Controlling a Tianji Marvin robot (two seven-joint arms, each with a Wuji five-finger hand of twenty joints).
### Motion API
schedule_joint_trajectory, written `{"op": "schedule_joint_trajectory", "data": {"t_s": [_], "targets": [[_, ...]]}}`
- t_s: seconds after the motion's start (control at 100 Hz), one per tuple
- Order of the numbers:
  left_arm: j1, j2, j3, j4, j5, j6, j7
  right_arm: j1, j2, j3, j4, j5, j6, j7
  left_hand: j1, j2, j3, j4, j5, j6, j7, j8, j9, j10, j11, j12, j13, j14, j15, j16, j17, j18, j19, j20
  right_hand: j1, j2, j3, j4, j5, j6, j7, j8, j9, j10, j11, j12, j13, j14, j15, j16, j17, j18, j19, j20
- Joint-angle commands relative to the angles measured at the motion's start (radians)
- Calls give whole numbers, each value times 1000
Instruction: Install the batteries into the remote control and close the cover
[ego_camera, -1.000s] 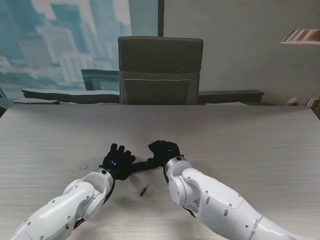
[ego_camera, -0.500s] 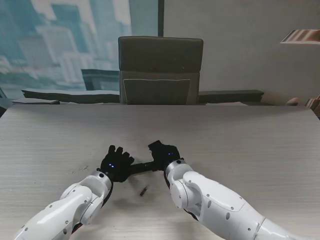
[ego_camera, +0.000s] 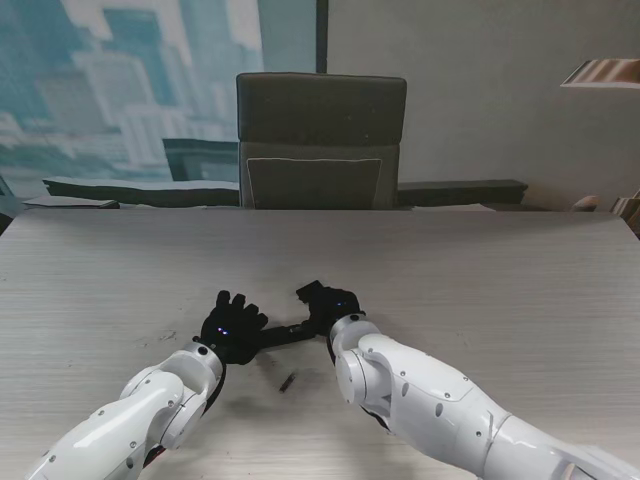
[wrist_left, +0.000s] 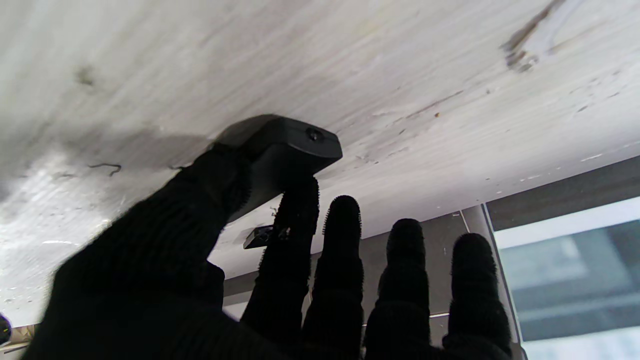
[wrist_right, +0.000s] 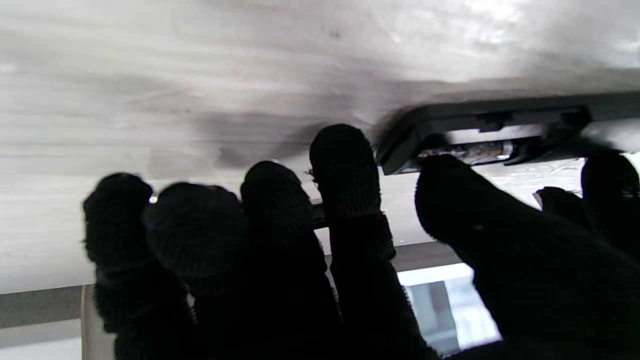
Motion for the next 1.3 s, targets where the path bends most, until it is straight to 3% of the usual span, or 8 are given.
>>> {"op": "schedule_joint_trajectory", "data": {"t_s": [0.0,0.13,0.2,0.63,0.75,0.99,1.1,1.29], "targets": [[19,3,4,20,0,2,-27,-5,-4,-3,3,4,1,23,88,11,11,37,95,-209,194,61,-4,-2,12,9,-5,4,9,-5,-8,4,11,-18,23,-15,3,-16,31,-14,18,-20,50,18,30,15,30,-32,25,21,13,4,45,6],[20,3,3,20,1,3,-25,-21,5,8,-19,-12,2,20,88,11,11,38,95,-209,194,61,-4,-3,12,9,-5,5,9,-5,-8,4,10,-18,-11,-14,-8,4,9,-4,1,-17,21,22,18,14,27,-24,-11,5,-10,0,32,1],[20,3,3,20,1,3,-26,-35,15,21,-43,-33,0,15,87,11,10,38,96,-211,194,61,-4,-3,12,9,-6,5,8,-5,-9,4,10,-18,-31,-8,-26,30,-6,2,-39,42,-1,24,7,9,23,-19,-46,-20,-34,-4,16,1],[23,3,2,18,6,7,-24,-131,64,90,-184,-134,-59,-4,88,12,10,38,97,-210,194,62,-4,-2,12,9,-6,4,8,-6,-8,5,10,-18,-34,-44,-36,17,-91,9,-101,40,-95,33,-25,-11,-65,-16,-111,-37,-117,-20,-32,-4],[24,3,1,18,5,8,-24,-160,76,94,-217,-149,-85,3,87,12,10,38,95,-207,193,61,-4,-2,11,8,-4,4,8,-6,-8,5,10,-18,-7,-93,-12,-44,-174,4,-77,-82,-161,36,-40,-29,-124,-19,-160,-21,-164,-31,-66,8],[22,3,1,21,3,8,-19,-225,104,112,-286,-212,-157,1,88,13,9,38,96,-206,192,61,-3,-1,11,8,-5,4,8,-6,-9,5,10,-19,66,-233,70,-105,-362,-50,-37,-154,-312,30,-13,-22,-256,-51,-182,27,-253,-80,-96,22],[19,3,3,23,2,4,-17,-247,118,121,-306,-234,-203,5,88,13,9,39,96,-209,193,61,-3,-2,11,8,-6,5,8,-6,-8,4,10,-19,109,-299,127,-112,-429,-93,-23,-164,-367,13,21,-5,-298,-81,-158,56,-272,-109,-91,34],[19,2,3,24,0,4,-14,-272,133,126,-316,-261,-269,5,88,13,8,39,96,-209,193,61,-3,-3,11,8,-6,6,8,-6,-7,4,10,-18,161,-346,193,-83,-492,-128,0,-150,-425,-19,76,18,-338,-129,-119,92,-288,-148,-81,48]]}}
